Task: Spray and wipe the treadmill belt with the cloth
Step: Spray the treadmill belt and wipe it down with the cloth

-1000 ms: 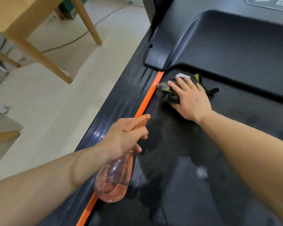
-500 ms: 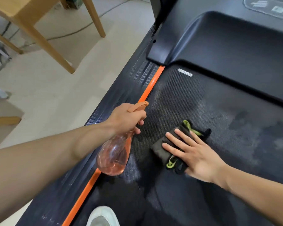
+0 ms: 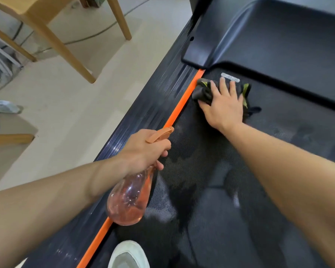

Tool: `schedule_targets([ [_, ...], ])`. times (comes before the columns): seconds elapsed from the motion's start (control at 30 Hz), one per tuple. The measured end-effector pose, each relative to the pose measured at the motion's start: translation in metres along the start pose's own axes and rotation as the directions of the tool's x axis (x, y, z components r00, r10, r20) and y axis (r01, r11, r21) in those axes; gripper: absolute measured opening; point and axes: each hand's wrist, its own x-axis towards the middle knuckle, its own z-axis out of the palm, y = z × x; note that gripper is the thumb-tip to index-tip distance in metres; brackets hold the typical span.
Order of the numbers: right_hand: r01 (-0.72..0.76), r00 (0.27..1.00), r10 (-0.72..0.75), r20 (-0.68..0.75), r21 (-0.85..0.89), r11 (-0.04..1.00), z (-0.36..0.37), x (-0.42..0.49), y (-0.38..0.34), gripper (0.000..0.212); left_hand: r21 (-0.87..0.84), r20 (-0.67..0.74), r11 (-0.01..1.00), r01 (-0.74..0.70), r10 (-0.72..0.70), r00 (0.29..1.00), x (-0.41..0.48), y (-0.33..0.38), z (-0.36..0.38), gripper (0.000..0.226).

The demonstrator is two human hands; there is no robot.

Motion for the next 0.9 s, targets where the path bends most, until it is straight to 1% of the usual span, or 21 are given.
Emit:
schedule_targets([
  [0.03, 0.039, 0.999, -0.04, -0.031, -0.041, 0.998, 0.006, -0.005, -0.005, 0.074, -0.019, -0.007, 1.0, -0.002, 0.002, 1.0, -0.002, -0.003, -0.004, 0.028],
  [0.1, 0.266, 0.961, -0.275, -0.039, -0.157, 0.951, 0.02, -0.043, 0.0, 0.079, -0.034, 0.01, 0.999, -0.013, 0.014, 1.0, -0.006, -0.005, -0.01, 0.039],
  [0.13, 0.41, 0.909, -0.417, 0.001, -0.188, 0.892, 0.025, -0.07, 0.008, 0.084, -0.039, 0.014, 0.999, -0.017, 0.018, 1.0, -0.008, -0.006, -0.013, 0.046],
  [0.2, 0.666, 0.746, -0.651, 0.142, -0.185, 0.723, 0.031, -0.119, 0.028, 0.091, -0.027, 0.013, 0.999, -0.024, 0.024, 1.0, -0.011, -0.005, -0.015, 0.054],
  [0.23, 0.746, 0.665, -0.719, 0.199, -0.18, 0.641, 0.031, -0.133, 0.037, 0.089, -0.01, 0.016, 0.999, -0.03, 0.03, 0.999, -0.012, -0.004, -0.013, 0.053],
  [0.27, 0.792, 0.61, -0.757, 0.235, -0.185, 0.582, 0.029, -0.135, 0.046, 0.086, 0.011, 0.025, 0.999, -0.033, 0.033, 0.999, -0.012, -0.001, -0.011, 0.049],
  [0.3, 0.805, 0.593, -0.758, 0.269, -0.203, 0.558, 0.024, -0.126, 0.052, 0.083, 0.028, 0.028, 0.999, -0.032, 0.032, 0.999, -0.012, 0.001, -0.007, 0.043],
  [0.33, 0.788, 0.616, -0.739, 0.274, -0.236, 0.569, 0.018, -0.111, 0.055, 0.081, 0.039, 0.023, 0.999, -0.028, 0.027, 0.999, -0.011, 0.004, -0.003, 0.037],
  [0.4, 0.66, 0.751, -0.632, 0.194, -0.277, 0.699, 0.009, -0.07, 0.058, 0.077, 0.054, 0.024, 0.998, -0.013, 0.011, 1.0, -0.008, 0.009, 0.006, 0.031],
  [0.47, 0.429, 0.903, -0.411, 0.126, -0.224, 0.875, -0.004, -0.037, 0.053, 0.077, 0.063, 0.053, 0.998, -0.009, 0.005, 0.999, -0.006, 0.014, 0.016, 0.033],
  [0.5, 0.314, 0.949, -0.304, 0.079, -0.184, 0.932, -0.006, -0.029, 0.053, 0.077, 0.067, 0.063, 0.998, -0.019, 0.015, 0.998, -0.006, 0.017, 0.02, 0.031],
  [0.53, 0.254, 0.967, -0.25, 0.042, -0.177, 0.951, -0.005, -0.029, 0.054, 0.077, 0.077, 0.072, 0.996, -0.036, 0.031, 0.997, -0.005, 0.02, 0.024, 0.026],
  [0.57, 0.265, 0.964, -0.265, 0.025, -0.19, 0.945, -0.003, -0.037, 0.056, 0.077, 0.084, 0.08, 0.995, -0.053, 0.047, 0.996, -0.004, 0.024, 0.029, 0.022],
  [0.6, 0.34, 0.939, -0.341, 0.033, -0.213, 0.916, -0.001, -0.052, 0.063, 0.077, 0.093, 0.089, 0.993, -0.07, 0.061, 0.994, -0.003, 0.028, 0.034, 0.02],
  [0.67, 0.545, 0.838, -0.531, 0.124, -0.226, 0.807, 0.003, -0.095, 0.085, 0.078, 0.125, 0.12, 0.986, -0.106, 0.091, 0.989, -0.001, 0.038, 0.044, 0.022],
  [0.7, 0.613, 0.79, -0.585, 0.183, -0.223, 0.758, 0.004, -0.121, 0.102, 0.08, 0.141, 0.145, 0.983, -0.121, 0.1, 0.984, 0.001, 0.044, 0.051, 0.024],
  [0.73, 0.654, 0.756, -0.615, 0.224, -0.229, 0.721, 0.005, -0.147, 0.12, 0.082, 0.156, 0.171, 0.979, -0.131, 0.104, 0.98, 0.001, 0.05, 0.06, 0.027],
  [0.77, 0.662, 0.749, -0.618, 0.24, -0.23, 0.714, 0.004, -0.173, 0.138, 0.083, 0.176, 0.2, 0.974, -0.145, 0.108, 0.974, 0.001, 0.058, 0.069, 0.031],
  [0.83, 0.579, 0.816, -0.553, 0.172, -0.224, 0.784, 0.002, -0.213, 0.172, 0.079, 0.211, 0.249, 0.961, -0.18, 0.126, 0.96, 0.002, 0.074, 0.088, 0.047],
  [0.87, 0.514, 0.858, -0.498, 0.128, -0.224, 0.828, 0.001, -0.226, 0.187, 0.079, 0.228, 0.259, 0.954, -0.193, 0.132, 0.957, 0.004, 0.081, 0.098, 0.048],
  [0.9, 0.441, 0.897, -0.431, 0.093, -0.214, 0.871, 0.0, -0.233, 0.201, 0.079, 0.241, 0.262, 0.949, -0.202, 0.137, 0.955, 0.006, 0.087, 0.108, 0.041],
])
